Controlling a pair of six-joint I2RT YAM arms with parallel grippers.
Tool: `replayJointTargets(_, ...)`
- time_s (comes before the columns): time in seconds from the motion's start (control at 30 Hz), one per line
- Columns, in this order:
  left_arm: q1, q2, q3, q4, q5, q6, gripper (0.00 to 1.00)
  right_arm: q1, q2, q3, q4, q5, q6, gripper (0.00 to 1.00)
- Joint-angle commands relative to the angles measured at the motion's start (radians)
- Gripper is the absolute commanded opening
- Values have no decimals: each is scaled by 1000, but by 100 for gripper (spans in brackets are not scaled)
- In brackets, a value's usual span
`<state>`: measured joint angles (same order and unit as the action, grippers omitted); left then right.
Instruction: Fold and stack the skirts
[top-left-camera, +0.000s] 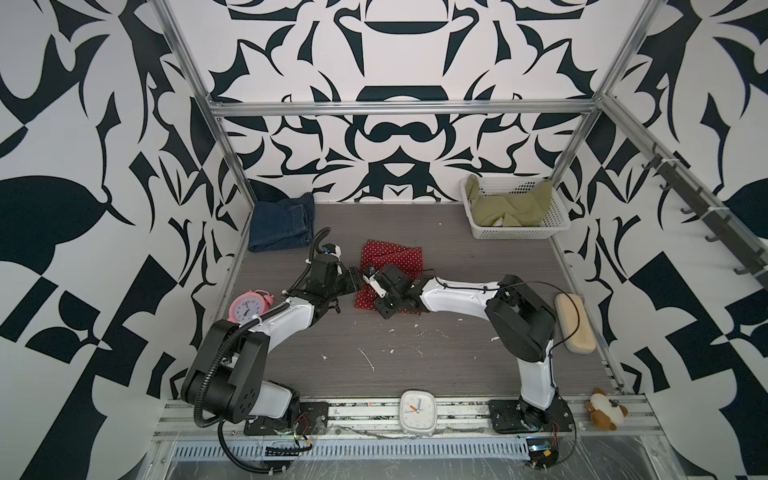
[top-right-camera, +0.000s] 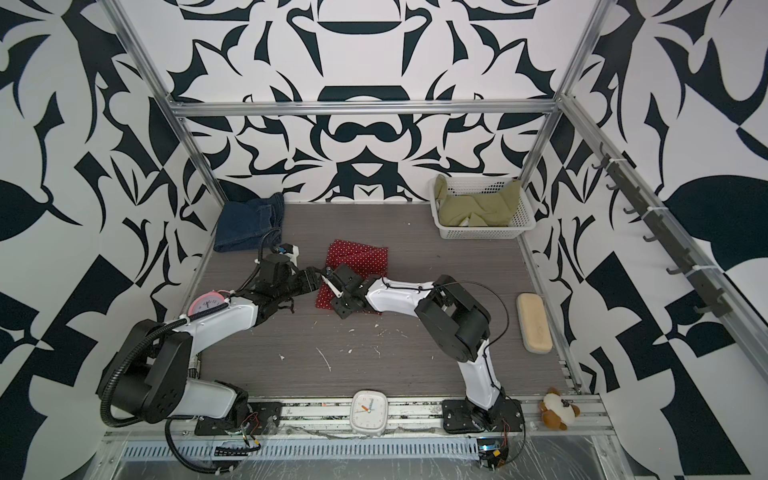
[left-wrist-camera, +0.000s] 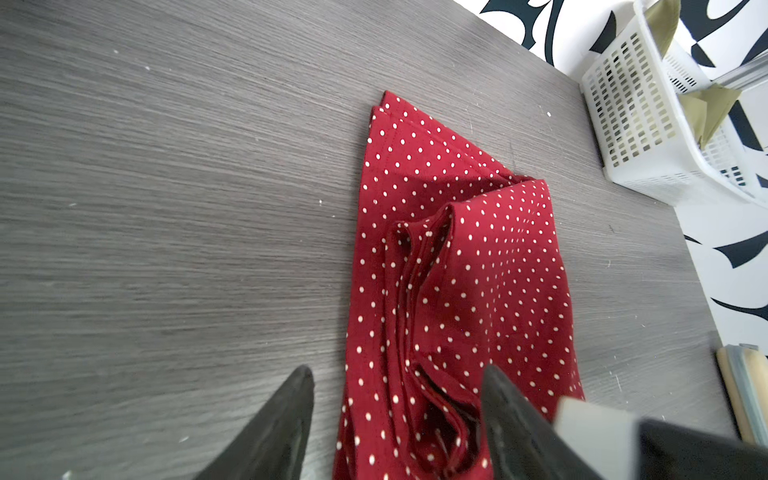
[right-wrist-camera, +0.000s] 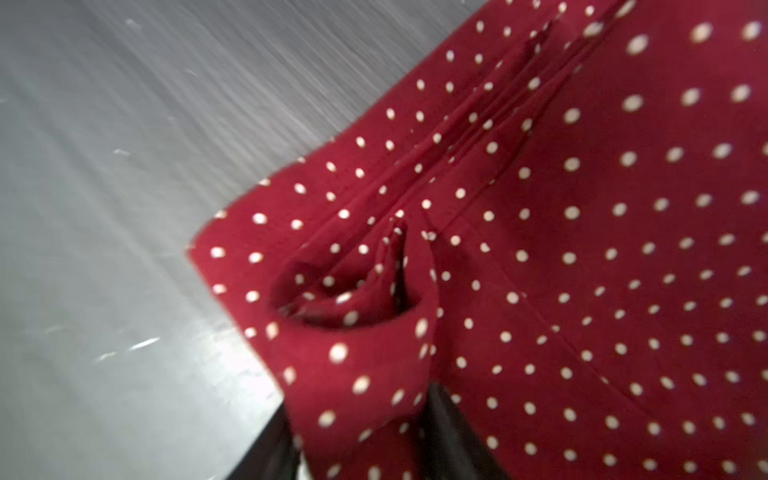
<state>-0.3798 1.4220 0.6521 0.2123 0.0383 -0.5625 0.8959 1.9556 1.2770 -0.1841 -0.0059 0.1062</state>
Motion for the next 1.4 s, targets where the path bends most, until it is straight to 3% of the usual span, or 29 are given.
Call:
replayJointTargets(0.0,4,-23,7,-18,10,-17,70,0,-157,-30,79,-144,-3,59)
replayJointTargets(0.13,4,-30,39,-40,51,-18,74,-31,-257,-31,59,-185,19,63)
replayJointTargets(0.23,4,-10,82,-67,79,-2,77,-104,-310,-54,92,-310,114,63)
replayJointTargets(0.33,4,15,110,-68,95,9,78,-169,-326,-107,173,-366,211,56)
replayJointTargets(0.53,6,78,159,-63,77,44,79,-178,-186,-133,201,-378,261,28)
replayJointTargets(0.67,14,128,207,-59,118,42,79,-176,-98,-229,420,-394,344,26)
replayJointTargets(0.87,-2,155,229,-36,173,28,74,-164,16,-291,563,-417,394,22)
replayJointTargets(1.07,-8,135,211,-30,180,-2,73,-129,-29,-268,462,-350,340,26)
replayJointTargets(1.23,-20,101,180,5,178,-5,71,-129,-161,-259,395,-316,327,37)
replayJointTargets(1.37,-5,170,204,24,201,-2,65,-153,-274,-289,398,-272,334,41)
